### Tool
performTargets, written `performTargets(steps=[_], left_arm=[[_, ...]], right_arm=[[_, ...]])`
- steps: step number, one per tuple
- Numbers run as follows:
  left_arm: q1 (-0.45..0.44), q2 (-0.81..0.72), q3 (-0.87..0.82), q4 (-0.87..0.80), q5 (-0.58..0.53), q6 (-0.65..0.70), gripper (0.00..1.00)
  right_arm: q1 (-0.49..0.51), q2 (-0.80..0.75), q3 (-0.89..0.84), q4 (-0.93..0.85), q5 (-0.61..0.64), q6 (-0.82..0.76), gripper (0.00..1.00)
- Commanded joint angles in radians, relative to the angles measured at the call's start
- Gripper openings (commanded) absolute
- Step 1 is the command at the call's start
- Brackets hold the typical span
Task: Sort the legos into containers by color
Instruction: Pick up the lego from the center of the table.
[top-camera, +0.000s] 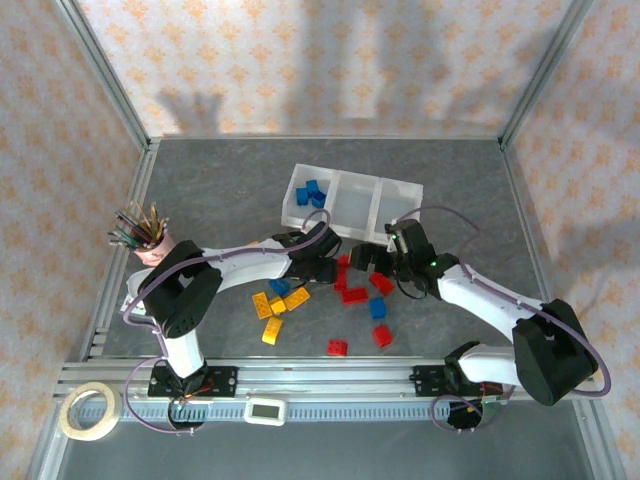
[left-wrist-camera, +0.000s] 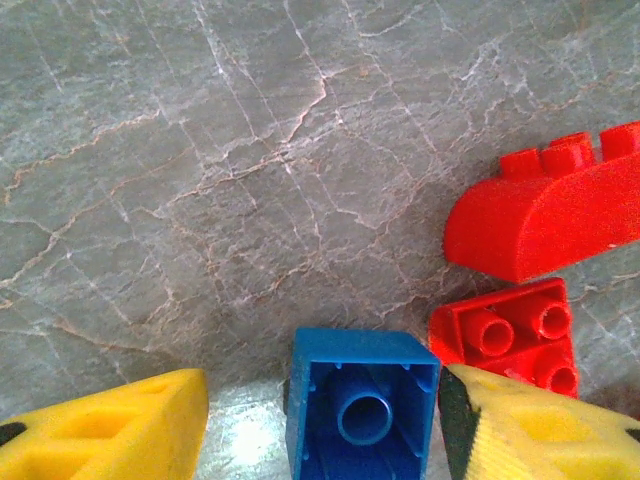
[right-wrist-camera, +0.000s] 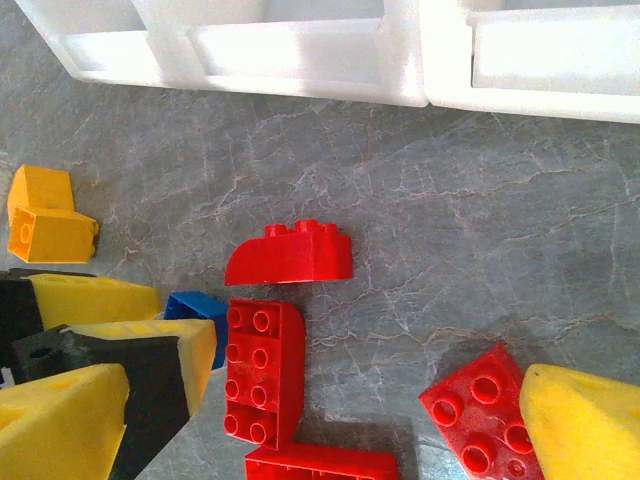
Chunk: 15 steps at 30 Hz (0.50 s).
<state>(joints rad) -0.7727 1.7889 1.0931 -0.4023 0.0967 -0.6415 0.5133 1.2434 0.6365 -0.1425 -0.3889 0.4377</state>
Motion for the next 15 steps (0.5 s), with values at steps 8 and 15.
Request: performTargets(steps=[8,15], left_arm=[[-0.011,0.042,0.000,0.011,-0.056,-0.013,0.53],[-0.011,0.036,-0.009,0.014,-0.062,-0.014,0.40]], right_arm=[[-0.002,-0.022,0.011,0.004,0.018,-0.001,1.00],[-0.002,-0.018,0.018,0.002,0.021,-0.007,1.00]])
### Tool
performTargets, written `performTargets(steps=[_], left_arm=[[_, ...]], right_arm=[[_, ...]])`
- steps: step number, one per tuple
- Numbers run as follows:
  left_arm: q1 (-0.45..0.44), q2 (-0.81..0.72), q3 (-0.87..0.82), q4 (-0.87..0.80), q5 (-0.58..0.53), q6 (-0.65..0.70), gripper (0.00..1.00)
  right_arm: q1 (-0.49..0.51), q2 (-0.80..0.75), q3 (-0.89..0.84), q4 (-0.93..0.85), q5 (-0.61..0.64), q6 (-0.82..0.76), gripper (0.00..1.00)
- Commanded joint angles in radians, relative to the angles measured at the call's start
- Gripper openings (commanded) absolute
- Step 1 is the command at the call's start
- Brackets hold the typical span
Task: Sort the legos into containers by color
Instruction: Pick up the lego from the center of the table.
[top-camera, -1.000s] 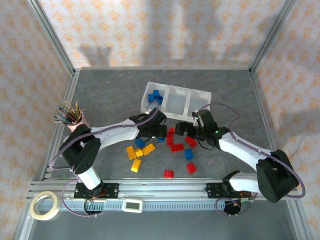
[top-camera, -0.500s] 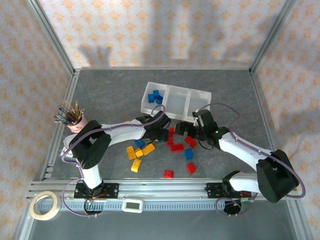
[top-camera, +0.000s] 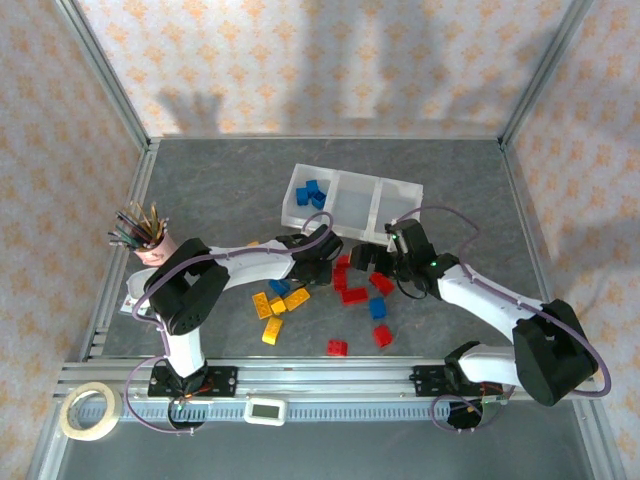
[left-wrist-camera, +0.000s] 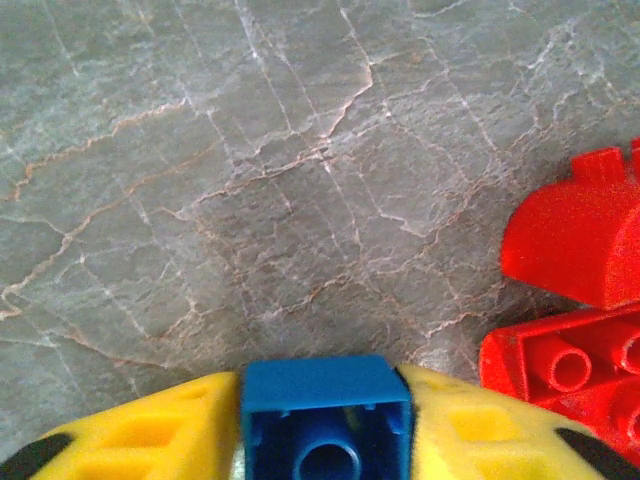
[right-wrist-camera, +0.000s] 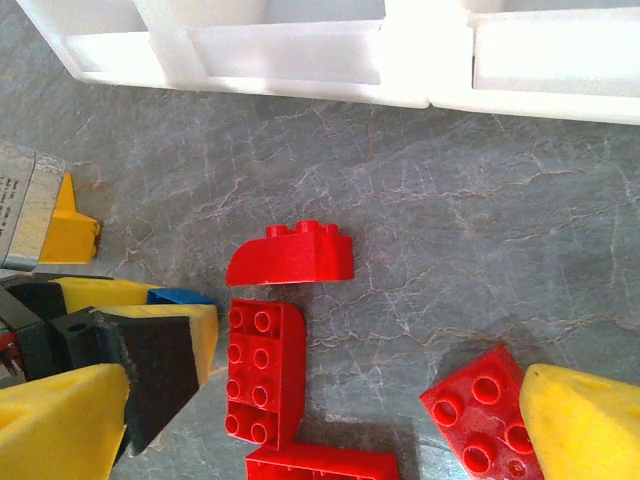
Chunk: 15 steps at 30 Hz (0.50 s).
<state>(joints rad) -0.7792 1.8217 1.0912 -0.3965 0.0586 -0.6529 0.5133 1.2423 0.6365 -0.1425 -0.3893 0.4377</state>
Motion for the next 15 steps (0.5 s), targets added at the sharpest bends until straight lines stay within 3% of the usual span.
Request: performTargets(steps=[1,6,15], left_arm=[[-0.005,-0.001,-0.011,0.008,-0.025,-0.003,0.39],[-0.004,-0.044,-0.036,0.035,-0.022,-0.017,0.30],[0.036,-0.160,-0.006,0.014,-0.063,-0.019,0.29]], right_arm=[[-0.002,-0.017,0.022,0.001,0.021,-0.007,1.00],[-0.002,-0.024,0.036,0.001,0.012,-0.007,1.00],[-0.003,-0.019,0.109,0.024,-0.008,0.024,1.00]])
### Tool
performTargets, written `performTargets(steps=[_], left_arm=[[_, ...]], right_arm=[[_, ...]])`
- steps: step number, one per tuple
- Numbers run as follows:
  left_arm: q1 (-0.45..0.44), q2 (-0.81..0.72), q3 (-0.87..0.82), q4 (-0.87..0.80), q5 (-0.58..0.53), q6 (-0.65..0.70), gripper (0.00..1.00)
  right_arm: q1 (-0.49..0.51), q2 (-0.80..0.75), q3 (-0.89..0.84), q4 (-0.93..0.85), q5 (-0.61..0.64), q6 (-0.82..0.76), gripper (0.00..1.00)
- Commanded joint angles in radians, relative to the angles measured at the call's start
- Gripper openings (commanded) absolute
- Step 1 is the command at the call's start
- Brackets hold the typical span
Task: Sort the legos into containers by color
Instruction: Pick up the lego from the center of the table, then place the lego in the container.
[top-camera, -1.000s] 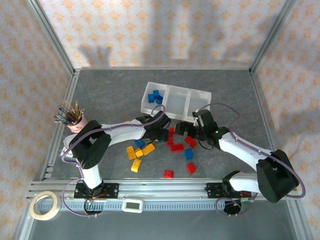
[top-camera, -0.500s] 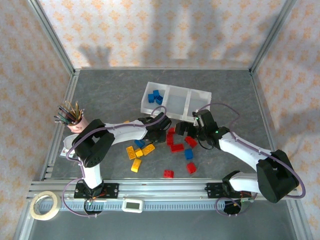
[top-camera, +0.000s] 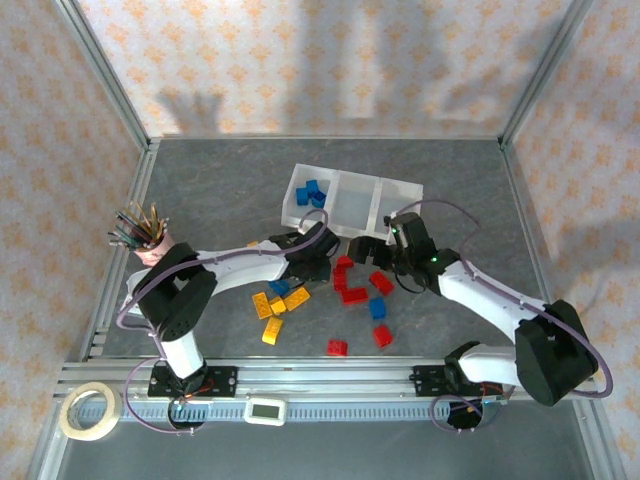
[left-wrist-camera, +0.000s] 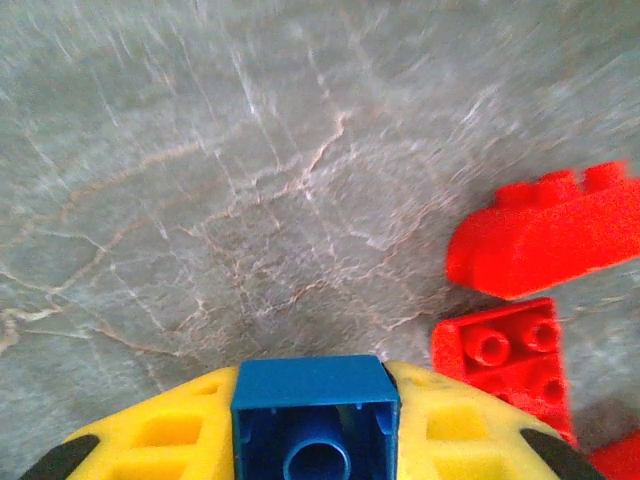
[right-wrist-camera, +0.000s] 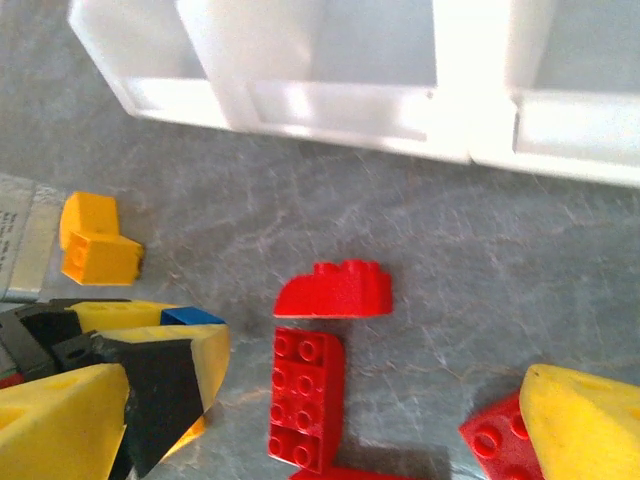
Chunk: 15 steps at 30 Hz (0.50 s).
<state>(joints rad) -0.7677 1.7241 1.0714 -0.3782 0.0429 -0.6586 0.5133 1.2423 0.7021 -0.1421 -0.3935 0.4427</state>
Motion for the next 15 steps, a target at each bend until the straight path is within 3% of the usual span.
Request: performTargets(steps=[1,7,15], left_arm=[[0.037,-0.074,0.029,-0.009,-0.061,-0.004,0.29],[0.127,-0.070,0.158,-0.016,-0.124,0.051,0.29],[0.230,0.120,0.395,-0.014,-0.151,0.067,0.28]], right_arm=[[-0.004,-0.018,0.053,0.028,0.002,0.025,1.00],[-0.007,0.025,0.122,0.021,0.085,0.056,1.00],[-0.010,0.069,0.174,0.008,0.197,0.093,1.00]])
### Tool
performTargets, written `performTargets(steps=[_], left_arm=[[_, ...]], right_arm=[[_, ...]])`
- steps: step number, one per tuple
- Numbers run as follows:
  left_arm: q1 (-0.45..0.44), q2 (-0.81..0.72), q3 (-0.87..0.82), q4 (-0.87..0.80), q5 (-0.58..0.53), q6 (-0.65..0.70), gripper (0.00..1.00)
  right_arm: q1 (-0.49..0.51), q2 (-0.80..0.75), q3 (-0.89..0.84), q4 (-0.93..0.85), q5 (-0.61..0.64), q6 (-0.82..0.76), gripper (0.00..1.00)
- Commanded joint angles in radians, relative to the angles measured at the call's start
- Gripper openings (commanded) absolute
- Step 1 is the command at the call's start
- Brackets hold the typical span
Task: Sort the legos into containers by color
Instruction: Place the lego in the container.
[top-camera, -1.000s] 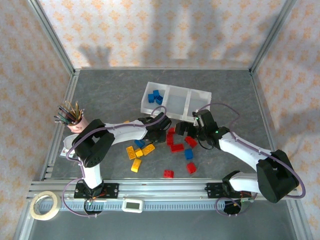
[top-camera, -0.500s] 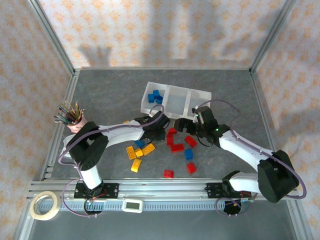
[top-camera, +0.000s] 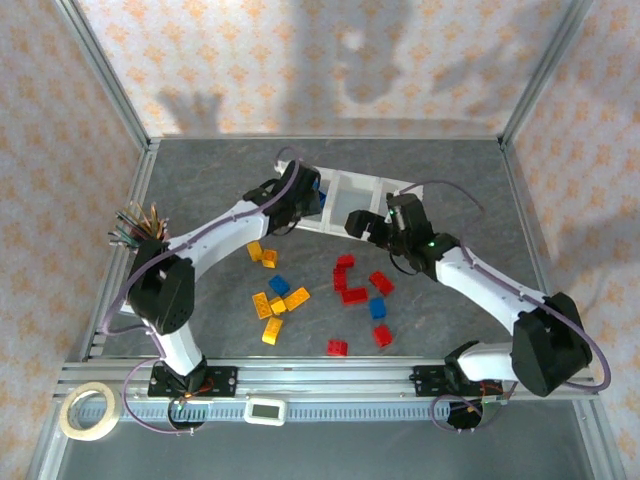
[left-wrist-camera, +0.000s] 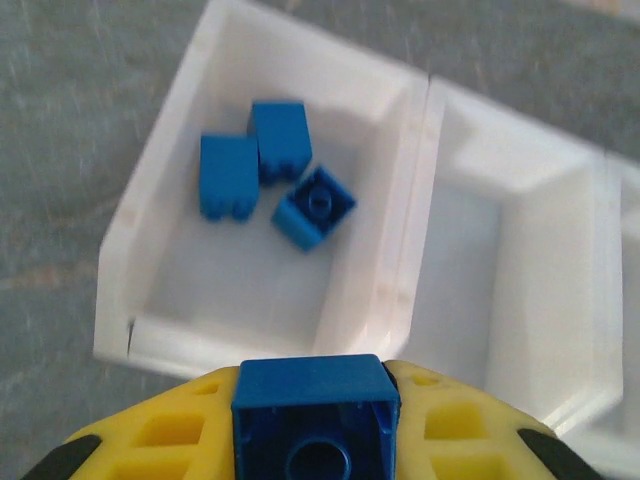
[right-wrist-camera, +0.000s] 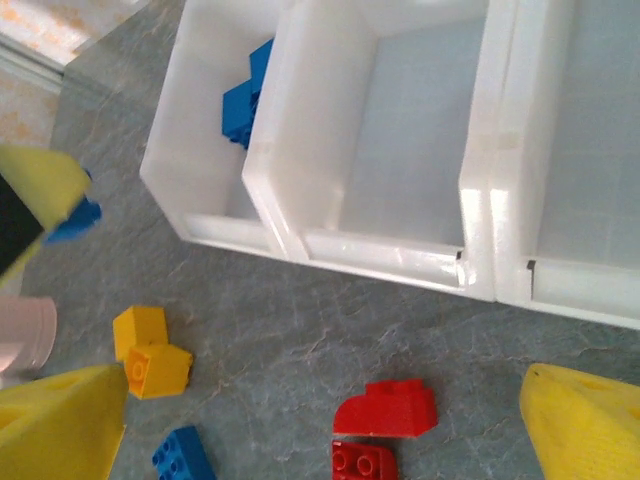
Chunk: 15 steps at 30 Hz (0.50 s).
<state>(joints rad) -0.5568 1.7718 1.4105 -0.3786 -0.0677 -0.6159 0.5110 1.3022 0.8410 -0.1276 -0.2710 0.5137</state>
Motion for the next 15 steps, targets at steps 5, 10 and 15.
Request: performTargets(steps=[5,10,15], left_arm=[[0.045,0.222,0.215,-0.055,-0.091,0.071,0.29],[0.059,0.301,0.291,-0.083,-0.089,0.082,0.40],[0.070,0.278,0.288,-0.073,-0.067,0.080,0.48]], right_arm=[[-0.009,0.020,0.047,-0.004,0.082,0.009,1.00],[-0.009,0.029,0.059,-0.006,0.074,-0.002,1.00],[-0.009,0.024,0.077,-0.004,0.046,-0.031,1.00]])
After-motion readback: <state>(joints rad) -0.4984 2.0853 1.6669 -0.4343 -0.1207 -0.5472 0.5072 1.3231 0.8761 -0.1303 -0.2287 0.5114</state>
